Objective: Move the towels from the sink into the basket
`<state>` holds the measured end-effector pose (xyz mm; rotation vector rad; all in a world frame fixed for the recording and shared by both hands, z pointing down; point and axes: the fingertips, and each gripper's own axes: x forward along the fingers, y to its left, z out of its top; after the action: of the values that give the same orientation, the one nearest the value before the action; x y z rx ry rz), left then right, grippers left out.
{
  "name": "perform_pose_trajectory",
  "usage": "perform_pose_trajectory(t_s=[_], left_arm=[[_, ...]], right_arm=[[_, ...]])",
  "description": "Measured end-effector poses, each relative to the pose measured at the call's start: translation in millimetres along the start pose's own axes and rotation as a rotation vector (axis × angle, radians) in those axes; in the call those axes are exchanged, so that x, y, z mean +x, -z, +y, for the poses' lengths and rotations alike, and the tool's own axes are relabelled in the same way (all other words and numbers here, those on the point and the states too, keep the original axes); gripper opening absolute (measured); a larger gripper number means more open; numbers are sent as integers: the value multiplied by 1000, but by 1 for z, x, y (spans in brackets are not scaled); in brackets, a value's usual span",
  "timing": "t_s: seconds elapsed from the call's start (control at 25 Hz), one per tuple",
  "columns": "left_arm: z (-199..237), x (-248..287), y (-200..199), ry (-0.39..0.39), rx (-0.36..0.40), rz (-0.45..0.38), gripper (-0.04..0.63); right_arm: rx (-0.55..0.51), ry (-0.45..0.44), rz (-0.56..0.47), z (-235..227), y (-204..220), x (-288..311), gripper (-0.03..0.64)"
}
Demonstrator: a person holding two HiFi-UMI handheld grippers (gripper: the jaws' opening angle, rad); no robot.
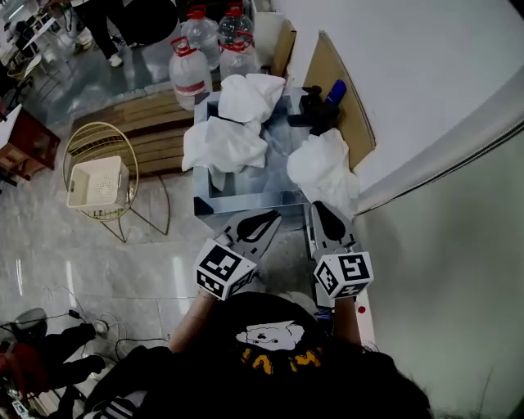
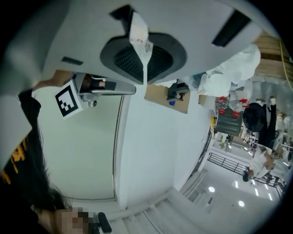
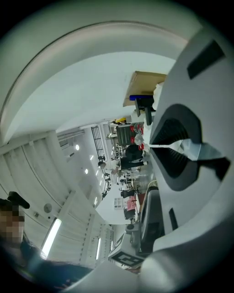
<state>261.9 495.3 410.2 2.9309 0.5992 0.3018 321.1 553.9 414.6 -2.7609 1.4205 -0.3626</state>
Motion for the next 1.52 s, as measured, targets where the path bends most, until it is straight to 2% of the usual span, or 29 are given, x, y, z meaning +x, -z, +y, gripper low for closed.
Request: perform_pose_trajectory(t_s=[0.12,0.24,0.32,0.4,0.48,0.72,0.88,0.96,1.12,1.32,1.4,1.52], left_arm=[[11,14,-2,34,5,10,29],[17,23,0,53,-6,23,29],[19,28,2,62,-11,34,29],[21,34,3,65,-12,46,29],[25,40,4,57,-15,51,29],[40,54,-3,-22,-22,56,29],[43,66,-12,-70,-21,50,29],[45,72,-11,-99,-20,51,29],[47,81,-10,-138,-26,64,29],[48,89,-11,-186,-35,67,29],[51,91,-10,-208,-39,71,29],[52,92,-8,-238,-45,80,29]], right_arm=[[-31,31,35,-17,3,17,19],[-64,51,86,-32,12,31,172],[-85,74,111,-44,16,40,198],[-96,97,134,-59,22,51,253],[-89,133,161,-76,31,65,309],[-80,278,282,-129,64,116,374],[-72,380,384,-175,93,137,404],[-55,396,432,-193,109,144,414],[-33,359,521,-202,135,153,417],[1,259,543,-208,151,167,416],[-16,235,563,-207,151,167,413],[-63,201,594,-203,151,167,337]])
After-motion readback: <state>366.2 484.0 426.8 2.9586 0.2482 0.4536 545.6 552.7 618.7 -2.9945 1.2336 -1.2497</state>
